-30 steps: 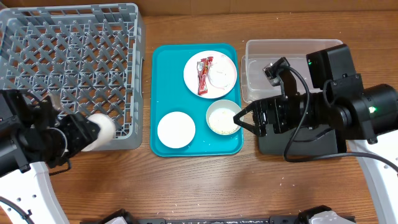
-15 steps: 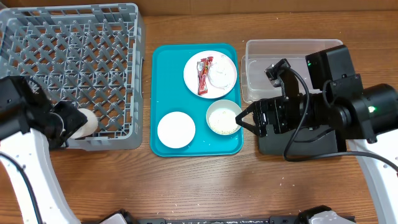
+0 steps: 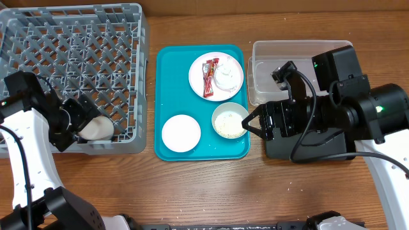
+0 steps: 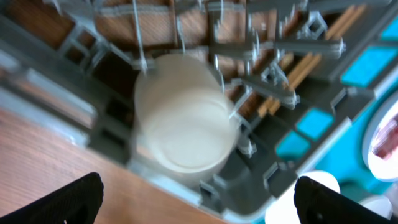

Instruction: Sort waste into correct bins and load items into the dishwasher

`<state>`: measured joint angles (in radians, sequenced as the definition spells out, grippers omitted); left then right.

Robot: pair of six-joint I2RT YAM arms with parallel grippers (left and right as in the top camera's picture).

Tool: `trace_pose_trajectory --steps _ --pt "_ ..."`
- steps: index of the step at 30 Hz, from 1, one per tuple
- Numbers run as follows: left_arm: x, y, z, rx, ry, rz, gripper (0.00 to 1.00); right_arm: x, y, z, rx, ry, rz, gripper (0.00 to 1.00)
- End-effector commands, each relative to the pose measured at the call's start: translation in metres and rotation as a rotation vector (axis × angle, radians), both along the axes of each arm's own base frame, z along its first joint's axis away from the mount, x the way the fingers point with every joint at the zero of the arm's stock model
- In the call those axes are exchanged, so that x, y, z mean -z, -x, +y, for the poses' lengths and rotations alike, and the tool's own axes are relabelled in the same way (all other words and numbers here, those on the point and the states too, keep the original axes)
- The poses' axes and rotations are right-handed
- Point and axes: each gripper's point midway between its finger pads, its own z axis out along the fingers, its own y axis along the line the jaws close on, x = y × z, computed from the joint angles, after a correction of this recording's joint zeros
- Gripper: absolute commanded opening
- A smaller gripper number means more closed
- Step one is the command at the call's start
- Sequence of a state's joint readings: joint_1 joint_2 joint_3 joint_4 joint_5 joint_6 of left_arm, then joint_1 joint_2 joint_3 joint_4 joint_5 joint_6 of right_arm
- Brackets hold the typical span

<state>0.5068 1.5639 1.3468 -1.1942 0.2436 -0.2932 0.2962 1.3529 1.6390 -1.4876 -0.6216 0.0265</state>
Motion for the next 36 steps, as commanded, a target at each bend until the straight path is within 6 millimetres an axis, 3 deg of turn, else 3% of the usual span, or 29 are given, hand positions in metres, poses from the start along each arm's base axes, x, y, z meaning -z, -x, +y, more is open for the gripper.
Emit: trace_pose_trajectory --steps 1,10,13,17,24,25,27,32,36 --pt "-0.042 -0.014 -0.009 0.043 0.042 -0.104 1.00 -0.002 0.001 0.001 -0.004 0.000 -0.008 1.00" --pt "-0.169 0.009 -0.045 0.293 -0.098 -0.311 1.00 0.001 -0.007 -0.002 0.042 0.037 -0.018 1.00" --pt "-0.215 0.029 -0.076 0.448 -0.196 -0.479 1.00 0.004 -0.013 0.001 0.079 0.080 -0.037 1.00" --pt "-0.253 0.067 -0.113 0.605 -0.321 -0.645 1.00 0.018 -0.030 0.001 0.201 0.221 -0.072 1.00" --pt "-0.278 0.118 -0.141 0.683 -0.385 -0.791 1.00 0.067 -0.055 0.037 0.168 0.350 -0.043 1.00" --pt "-0.278 0.123 -0.143 0.683 -0.389 -0.796 1.00 0.074 -0.065 0.040 0.177 0.371 -0.054 0.99" --pt "-0.278 0.131 -0.144 0.682 -0.393 -0.801 1.00 0.089 -0.089 0.044 0.201 0.404 -0.089 0.86" --pt "-0.275 0.137 -0.146 0.683 -0.383 -0.786 1.00 0.131 -0.151 0.045 0.232 0.496 -0.192 0.85" --pt "-0.274 0.137 -0.146 0.684 -0.381 -0.785 1.00 0.169 -0.188 0.051 0.194 0.515 -0.233 0.65"
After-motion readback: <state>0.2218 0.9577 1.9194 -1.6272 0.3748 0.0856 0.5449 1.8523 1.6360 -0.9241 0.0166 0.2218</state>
